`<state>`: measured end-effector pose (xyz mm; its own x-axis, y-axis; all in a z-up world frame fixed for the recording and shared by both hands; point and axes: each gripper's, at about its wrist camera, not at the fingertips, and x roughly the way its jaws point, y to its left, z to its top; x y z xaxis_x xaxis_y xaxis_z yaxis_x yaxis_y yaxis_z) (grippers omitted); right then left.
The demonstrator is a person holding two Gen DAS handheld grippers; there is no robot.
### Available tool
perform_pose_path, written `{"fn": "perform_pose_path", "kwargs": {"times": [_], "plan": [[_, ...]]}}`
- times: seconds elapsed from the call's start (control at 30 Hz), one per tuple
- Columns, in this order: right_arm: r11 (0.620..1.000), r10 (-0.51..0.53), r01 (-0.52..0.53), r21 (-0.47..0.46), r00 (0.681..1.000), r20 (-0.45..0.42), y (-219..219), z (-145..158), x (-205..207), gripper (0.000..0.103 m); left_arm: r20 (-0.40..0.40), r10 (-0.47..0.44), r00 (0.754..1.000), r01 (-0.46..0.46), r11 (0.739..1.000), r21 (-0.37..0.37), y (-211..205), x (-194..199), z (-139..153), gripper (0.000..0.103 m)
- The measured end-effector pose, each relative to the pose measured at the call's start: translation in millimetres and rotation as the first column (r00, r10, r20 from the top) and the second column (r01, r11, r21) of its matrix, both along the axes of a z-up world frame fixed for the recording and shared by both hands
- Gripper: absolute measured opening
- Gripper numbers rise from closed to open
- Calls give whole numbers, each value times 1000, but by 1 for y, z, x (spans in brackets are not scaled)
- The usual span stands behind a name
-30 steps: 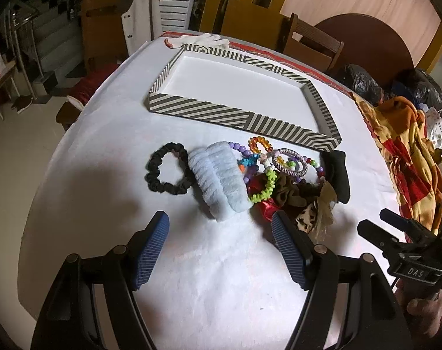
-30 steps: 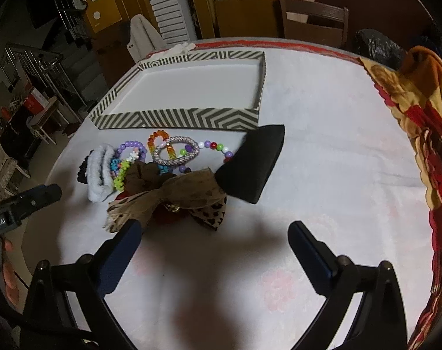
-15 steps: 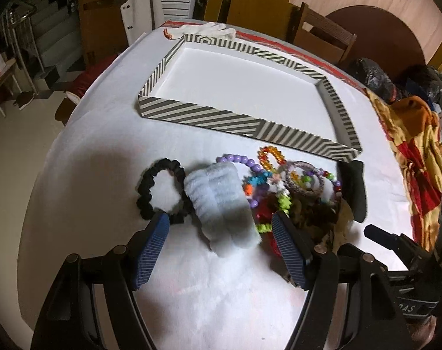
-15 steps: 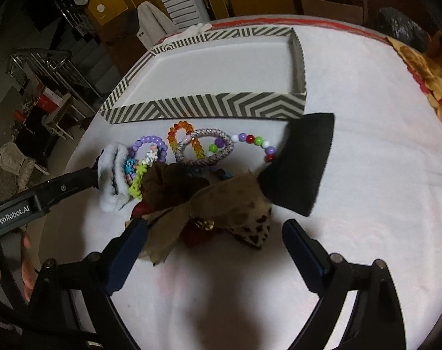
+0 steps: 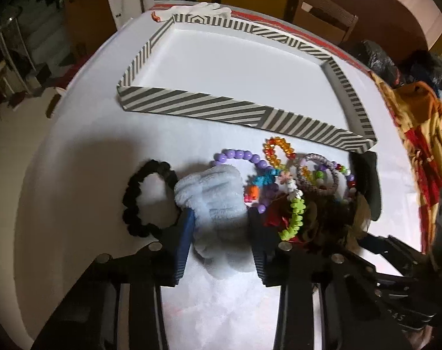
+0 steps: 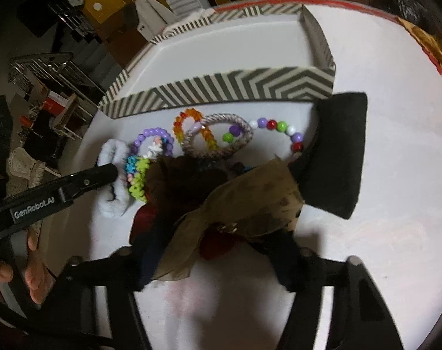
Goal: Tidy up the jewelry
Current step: 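Grasp the white fluffy scrunchie with the left tool while the right tool grasps the tan leopard-print bow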
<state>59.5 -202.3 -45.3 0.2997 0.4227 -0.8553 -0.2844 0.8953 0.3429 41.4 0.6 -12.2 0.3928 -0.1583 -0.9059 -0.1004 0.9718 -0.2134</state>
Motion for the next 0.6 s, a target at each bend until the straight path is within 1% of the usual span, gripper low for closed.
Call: {"fn": "perform_pose_path", "kwargs": {"times": [0.03,0.07,0.1,0.13,0.23,0.37,0.6], "plan": [[1000,8,-8,9,1000,3,1,1,-1,42,6,-1,1000,1,1000,-5,1,-1,1,16],[1000,10,-10,12,1000,11,1,2,-3,34,13,0,1000,0,1000,-6,2,-2,2,9],[1000,11,-11,17,1000,15,0,5,-5,22,23,1,1000,-1,1000,-6,3,-3,5,3],[1000,10,-10,26,1000,22,-1,8,-7,22,28,0,1000,0,1000,-6,4,-4,8,0],[997,16,-19,69,999,40,-5,19,-12,19,41,-6,999,7,1000,-25,7,-6,17,0],[997,26,-31,74,997,73,-14,39,-19,19,51,-4,999,7,998,-66,11,-10,30,0],[995,19,-34,99,989,147,-28,78,-23,19,109,-16,994,23,998,-57,11,-13,64,0]]}}
